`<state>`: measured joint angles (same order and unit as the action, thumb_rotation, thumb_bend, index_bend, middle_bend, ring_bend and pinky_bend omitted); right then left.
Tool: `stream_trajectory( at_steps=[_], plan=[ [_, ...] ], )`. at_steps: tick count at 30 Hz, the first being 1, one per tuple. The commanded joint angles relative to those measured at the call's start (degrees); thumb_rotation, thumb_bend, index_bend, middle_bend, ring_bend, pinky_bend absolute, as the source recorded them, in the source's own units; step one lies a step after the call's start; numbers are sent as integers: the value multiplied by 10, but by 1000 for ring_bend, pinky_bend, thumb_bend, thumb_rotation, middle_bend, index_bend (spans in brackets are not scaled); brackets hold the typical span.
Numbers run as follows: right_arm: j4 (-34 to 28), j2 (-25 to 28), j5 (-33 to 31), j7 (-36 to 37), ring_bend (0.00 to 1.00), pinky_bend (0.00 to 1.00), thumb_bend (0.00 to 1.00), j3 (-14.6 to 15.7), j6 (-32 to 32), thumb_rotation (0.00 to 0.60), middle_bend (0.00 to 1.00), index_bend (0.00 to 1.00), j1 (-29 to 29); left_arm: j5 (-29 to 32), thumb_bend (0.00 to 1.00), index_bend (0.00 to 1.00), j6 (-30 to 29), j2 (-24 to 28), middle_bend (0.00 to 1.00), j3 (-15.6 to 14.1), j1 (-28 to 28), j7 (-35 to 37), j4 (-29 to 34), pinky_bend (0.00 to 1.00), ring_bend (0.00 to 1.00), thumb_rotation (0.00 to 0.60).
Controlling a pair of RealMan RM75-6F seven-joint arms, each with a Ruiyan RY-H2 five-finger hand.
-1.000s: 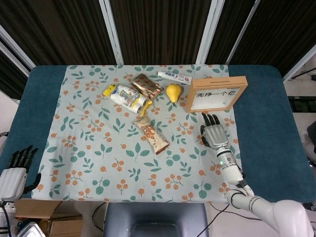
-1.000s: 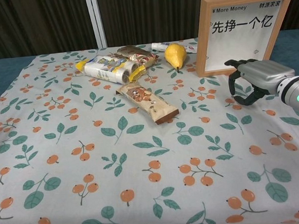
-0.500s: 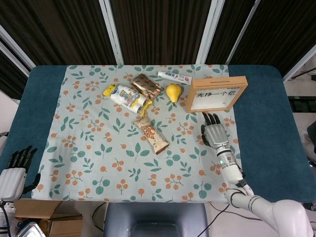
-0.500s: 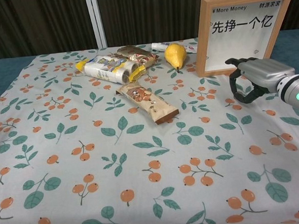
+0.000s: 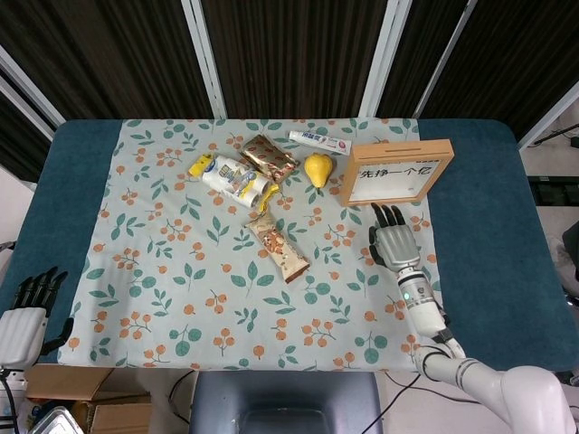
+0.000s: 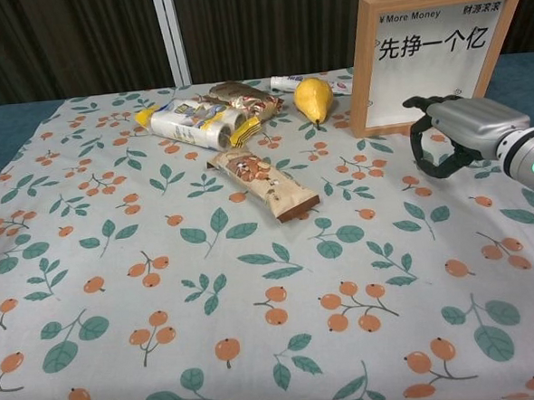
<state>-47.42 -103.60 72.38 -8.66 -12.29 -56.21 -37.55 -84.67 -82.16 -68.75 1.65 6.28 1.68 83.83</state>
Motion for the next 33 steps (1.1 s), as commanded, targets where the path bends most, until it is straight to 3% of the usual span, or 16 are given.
stream_trajectory(
  at_steps=[1,5,14,18,23,28,33],
  plan=[
    [-30,17,11,9,0,0,596,-5,-28,600,138,752,5,-1,414,0,-2,1,0,0,-1,0,1,0,0,600],
    [-106,60,29,10,0,0,596,-13,-75,600,142,765,15,-4,414,0,-6,2,0,-1,-2,0,3,0,0,600],
    [-359,203,81,-48,0,0,598,-42,-188,600,145,784,46,-15,414,0,-20,4,0,-3,-6,2,10,0,0,600],
    [-440,255,90,-78,0,0,599,-68,-222,600,146,792,53,-17,414,0,-22,5,0,-3,-7,4,11,0,0,600],
    [-468,288,44,-110,0,0,598,-117,-214,600,149,796,38,-23,414,0,-26,8,0,-5,-8,7,12,0,0,600],
    [-433,298,-21,-126,0,0,599,-159,-173,600,152,796,1,-24,416,0,-28,9,0,-5,-9,11,11,0,0,600],
    [-388,302,-69,-123,0,0,599,-177,-122,600,151,797,-33,-25,416,0,-28,11,0,-4,-9,10,14,0,0,600]
  ],
)
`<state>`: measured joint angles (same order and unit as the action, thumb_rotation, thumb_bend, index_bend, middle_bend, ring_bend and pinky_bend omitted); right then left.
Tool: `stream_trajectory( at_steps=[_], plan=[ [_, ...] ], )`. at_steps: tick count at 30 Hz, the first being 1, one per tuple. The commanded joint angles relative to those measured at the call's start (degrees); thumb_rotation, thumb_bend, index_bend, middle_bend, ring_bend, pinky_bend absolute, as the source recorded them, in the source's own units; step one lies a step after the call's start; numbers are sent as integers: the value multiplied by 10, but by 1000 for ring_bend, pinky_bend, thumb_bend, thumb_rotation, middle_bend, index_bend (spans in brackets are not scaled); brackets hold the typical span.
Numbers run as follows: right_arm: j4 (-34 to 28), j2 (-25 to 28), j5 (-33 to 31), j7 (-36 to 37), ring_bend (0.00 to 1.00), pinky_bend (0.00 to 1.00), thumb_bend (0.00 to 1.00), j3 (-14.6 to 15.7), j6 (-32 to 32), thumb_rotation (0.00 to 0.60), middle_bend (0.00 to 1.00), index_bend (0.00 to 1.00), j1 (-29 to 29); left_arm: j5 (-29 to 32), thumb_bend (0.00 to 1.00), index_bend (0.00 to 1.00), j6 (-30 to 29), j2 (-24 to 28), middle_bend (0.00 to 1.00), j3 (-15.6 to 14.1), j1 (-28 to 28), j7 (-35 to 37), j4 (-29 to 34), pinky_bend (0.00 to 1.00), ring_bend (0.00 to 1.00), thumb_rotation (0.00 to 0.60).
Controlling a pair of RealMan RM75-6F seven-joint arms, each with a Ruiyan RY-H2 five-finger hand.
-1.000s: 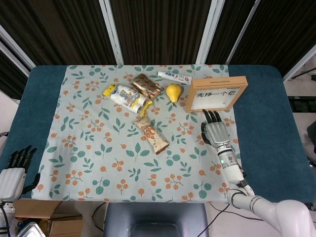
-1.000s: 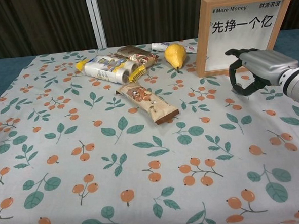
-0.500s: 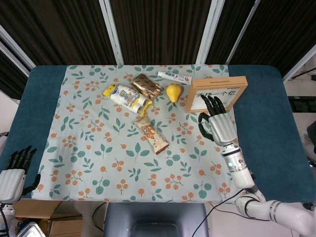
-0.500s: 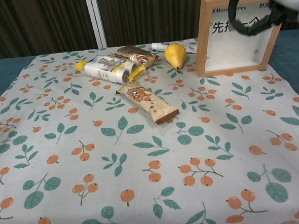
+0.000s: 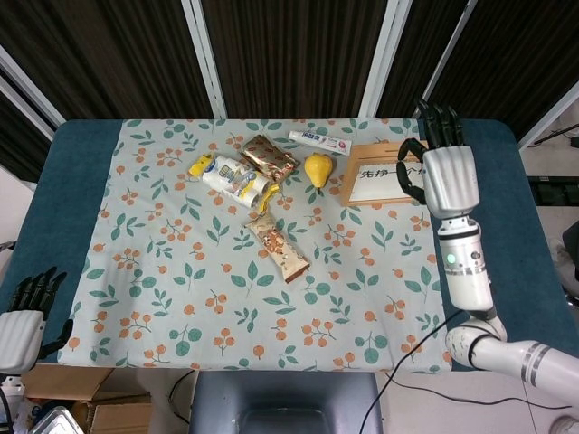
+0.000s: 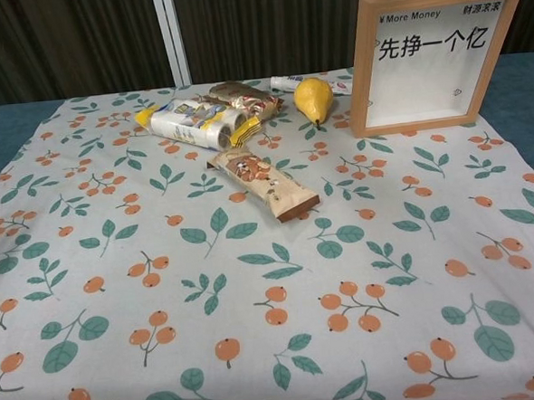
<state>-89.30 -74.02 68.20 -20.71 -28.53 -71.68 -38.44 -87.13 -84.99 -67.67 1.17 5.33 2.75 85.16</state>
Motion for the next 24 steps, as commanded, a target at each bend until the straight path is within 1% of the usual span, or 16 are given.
stream_trajectory(
  at_steps=[1,7,12,19,24],
  plan=[
    [44,6,-36,-5,0,0,599,-15,43,600,151,798,-33,1,416,0,0,1,0,1,0,-1,2,0,0,600],
    [101,5,-83,-11,0,0,599,-10,106,600,152,807,-66,4,415,0,4,3,0,2,1,-3,4,0,0,600],
    [138,6,-104,-14,0,0,600,8,147,600,151,813,-82,4,414,0,5,2,0,2,2,-3,4,0,0,600],
    [180,-6,-135,-4,0,0,600,26,173,600,152,815,-89,6,414,0,7,3,0,2,2,-3,3,0,0,600],
    [213,-20,-143,10,0,0,600,37,181,600,152,815,-93,7,416,0,9,3,0,1,1,-1,0,0,0,600]
  ],
)
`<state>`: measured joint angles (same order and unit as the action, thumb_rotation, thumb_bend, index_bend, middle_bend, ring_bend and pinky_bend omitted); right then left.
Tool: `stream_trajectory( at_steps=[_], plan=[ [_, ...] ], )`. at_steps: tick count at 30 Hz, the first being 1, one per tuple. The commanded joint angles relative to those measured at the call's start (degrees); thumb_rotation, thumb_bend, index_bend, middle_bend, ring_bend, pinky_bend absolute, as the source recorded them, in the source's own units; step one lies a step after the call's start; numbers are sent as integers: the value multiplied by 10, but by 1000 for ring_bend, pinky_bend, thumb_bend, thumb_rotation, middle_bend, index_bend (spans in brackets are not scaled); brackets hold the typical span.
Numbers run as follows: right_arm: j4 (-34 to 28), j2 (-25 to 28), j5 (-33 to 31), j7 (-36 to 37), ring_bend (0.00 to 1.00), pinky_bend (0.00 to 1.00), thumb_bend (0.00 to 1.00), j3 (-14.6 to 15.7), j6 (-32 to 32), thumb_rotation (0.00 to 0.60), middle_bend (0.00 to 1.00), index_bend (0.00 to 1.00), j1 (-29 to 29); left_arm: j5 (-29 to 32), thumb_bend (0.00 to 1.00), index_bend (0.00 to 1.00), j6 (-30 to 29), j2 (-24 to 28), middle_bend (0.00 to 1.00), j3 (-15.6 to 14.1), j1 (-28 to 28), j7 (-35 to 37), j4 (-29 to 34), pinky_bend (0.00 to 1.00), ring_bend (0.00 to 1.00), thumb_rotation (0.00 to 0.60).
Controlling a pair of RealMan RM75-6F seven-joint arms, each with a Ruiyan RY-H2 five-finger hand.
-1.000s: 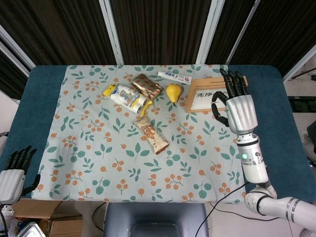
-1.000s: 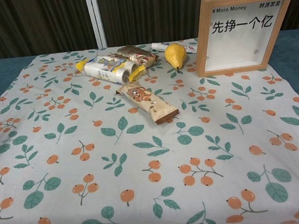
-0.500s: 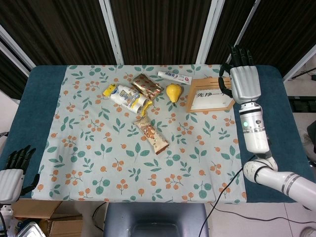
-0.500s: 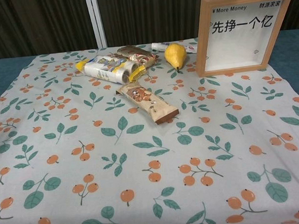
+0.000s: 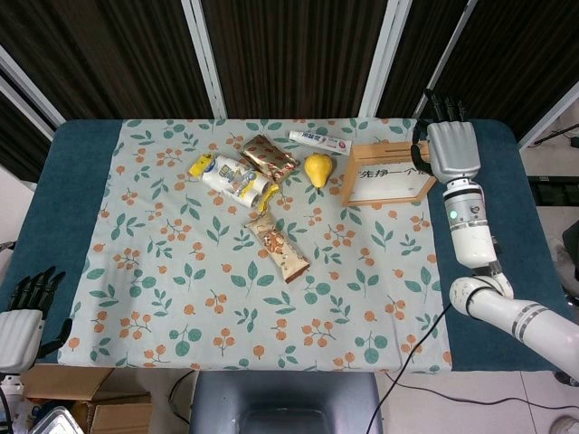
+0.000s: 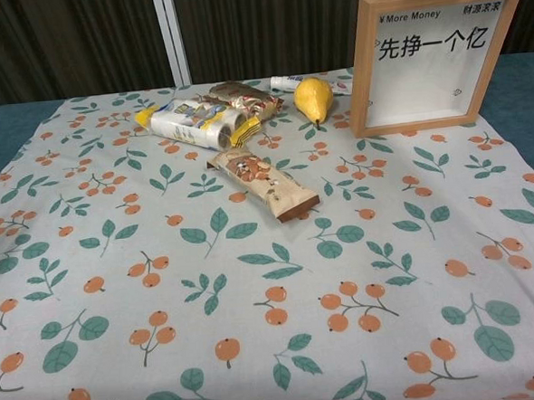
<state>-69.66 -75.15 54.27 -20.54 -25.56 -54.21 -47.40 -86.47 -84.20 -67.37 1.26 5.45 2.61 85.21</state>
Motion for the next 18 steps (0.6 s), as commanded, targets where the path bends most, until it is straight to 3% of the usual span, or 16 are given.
stream_trajectory(
  at_steps=[1,7,18],
  plan=[
    [24,-11,-3,11,0,0,600,9,8,600,152,815,-4,0,415,0,1,0,0,0,0,1,-1,0,0,600],
    [47,-20,-3,23,0,0,600,14,15,600,154,814,-9,2,414,0,2,-1,0,-1,0,2,-3,0,0,600],
    [147,-66,21,65,0,0,600,27,47,600,156,820,-45,8,415,0,8,-1,0,0,0,3,-7,0,0,600]
  ],
)
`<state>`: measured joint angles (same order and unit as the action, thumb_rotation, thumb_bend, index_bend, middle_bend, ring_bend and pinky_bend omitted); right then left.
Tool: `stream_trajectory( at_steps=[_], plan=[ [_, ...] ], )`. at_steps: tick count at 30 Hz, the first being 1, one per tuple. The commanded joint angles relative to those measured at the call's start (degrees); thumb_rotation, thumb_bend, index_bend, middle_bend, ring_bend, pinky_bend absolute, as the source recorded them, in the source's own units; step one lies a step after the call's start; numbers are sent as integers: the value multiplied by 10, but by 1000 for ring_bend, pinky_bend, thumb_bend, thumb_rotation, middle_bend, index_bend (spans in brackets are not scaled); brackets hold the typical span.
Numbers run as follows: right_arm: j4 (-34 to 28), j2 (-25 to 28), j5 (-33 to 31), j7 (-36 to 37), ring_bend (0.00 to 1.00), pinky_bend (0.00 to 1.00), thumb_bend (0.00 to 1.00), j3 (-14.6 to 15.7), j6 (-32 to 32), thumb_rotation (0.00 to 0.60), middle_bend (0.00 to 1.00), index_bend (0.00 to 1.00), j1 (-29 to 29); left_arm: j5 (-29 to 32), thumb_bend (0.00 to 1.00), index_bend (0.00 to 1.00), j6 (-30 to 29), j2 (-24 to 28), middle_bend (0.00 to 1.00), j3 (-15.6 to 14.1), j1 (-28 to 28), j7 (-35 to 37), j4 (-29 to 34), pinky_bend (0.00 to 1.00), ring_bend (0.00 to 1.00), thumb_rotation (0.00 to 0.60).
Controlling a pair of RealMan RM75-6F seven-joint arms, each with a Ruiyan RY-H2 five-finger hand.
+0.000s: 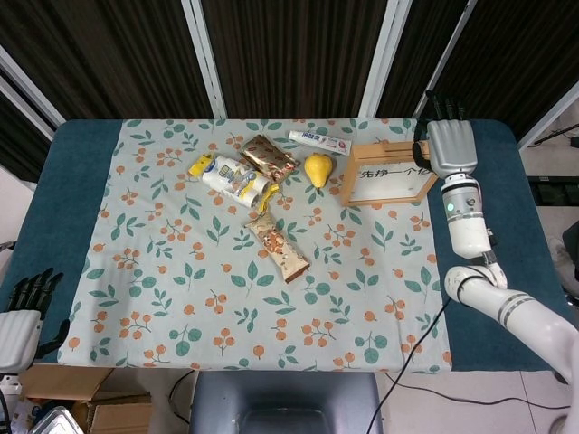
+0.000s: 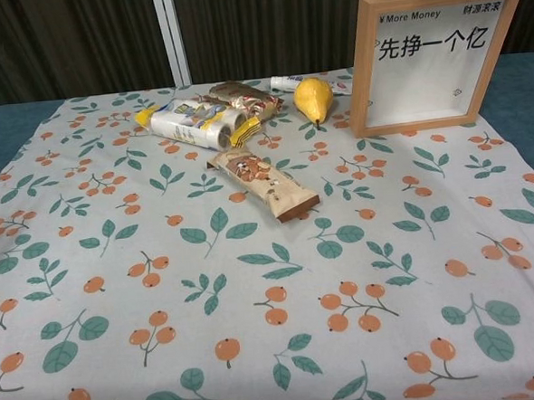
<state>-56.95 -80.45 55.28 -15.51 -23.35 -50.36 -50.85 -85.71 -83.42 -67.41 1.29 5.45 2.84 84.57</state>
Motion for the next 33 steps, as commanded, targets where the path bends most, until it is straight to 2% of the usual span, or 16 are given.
stream_trajectory(
  at_steps=[1,18,33],
  plan=[
    [25,-17,15,19,0,0,600,6,10,600,156,821,-13,1,415,0,1,0,0,0,0,2,-1,0,0,600],
    [74,-48,38,58,0,0,600,13,18,600,159,821,-32,3,415,0,1,0,0,0,-3,8,-8,0,0,600],
    [76,-47,43,65,0,0,600,19,20,600,159,821,-29,7,414,0,3,0,0,0,-4,8,-7,0,0,600]
  ],
)
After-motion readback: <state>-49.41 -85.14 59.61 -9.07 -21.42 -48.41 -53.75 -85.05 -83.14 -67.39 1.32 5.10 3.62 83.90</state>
